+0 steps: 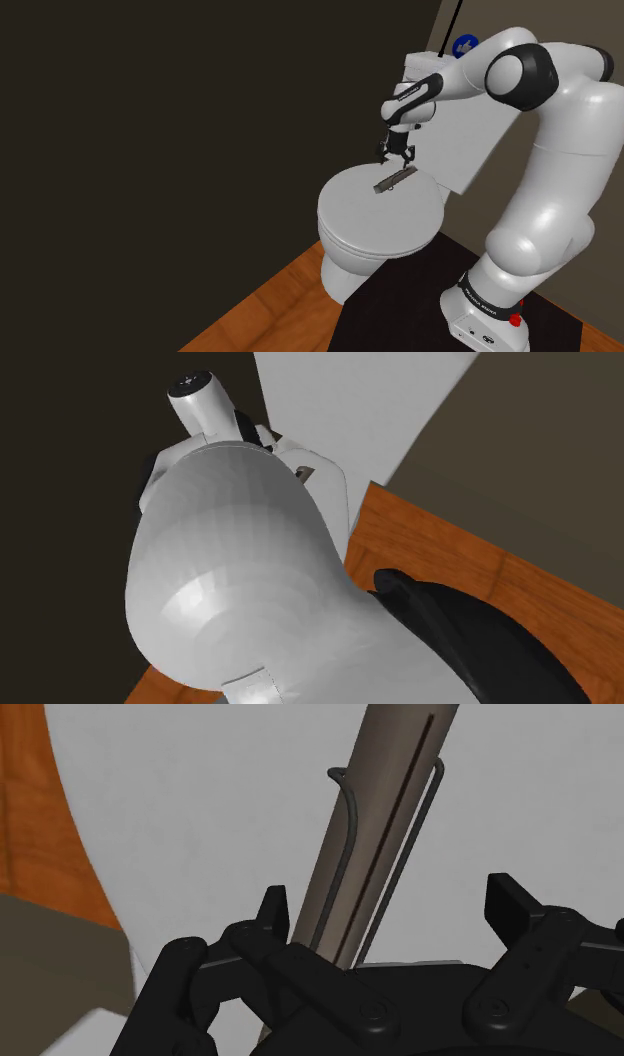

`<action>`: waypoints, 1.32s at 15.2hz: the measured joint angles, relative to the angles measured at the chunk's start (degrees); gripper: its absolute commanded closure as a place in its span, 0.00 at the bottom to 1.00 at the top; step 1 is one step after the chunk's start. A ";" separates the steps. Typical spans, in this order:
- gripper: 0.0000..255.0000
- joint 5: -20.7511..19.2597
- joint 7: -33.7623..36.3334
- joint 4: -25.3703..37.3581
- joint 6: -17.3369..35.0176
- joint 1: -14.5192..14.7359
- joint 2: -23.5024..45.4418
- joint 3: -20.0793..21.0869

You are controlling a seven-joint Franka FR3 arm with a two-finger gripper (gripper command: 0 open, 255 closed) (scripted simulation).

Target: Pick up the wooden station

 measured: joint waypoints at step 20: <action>1.00 1.91 5.56 4.73 5.76 -3.27 11.53 -2.71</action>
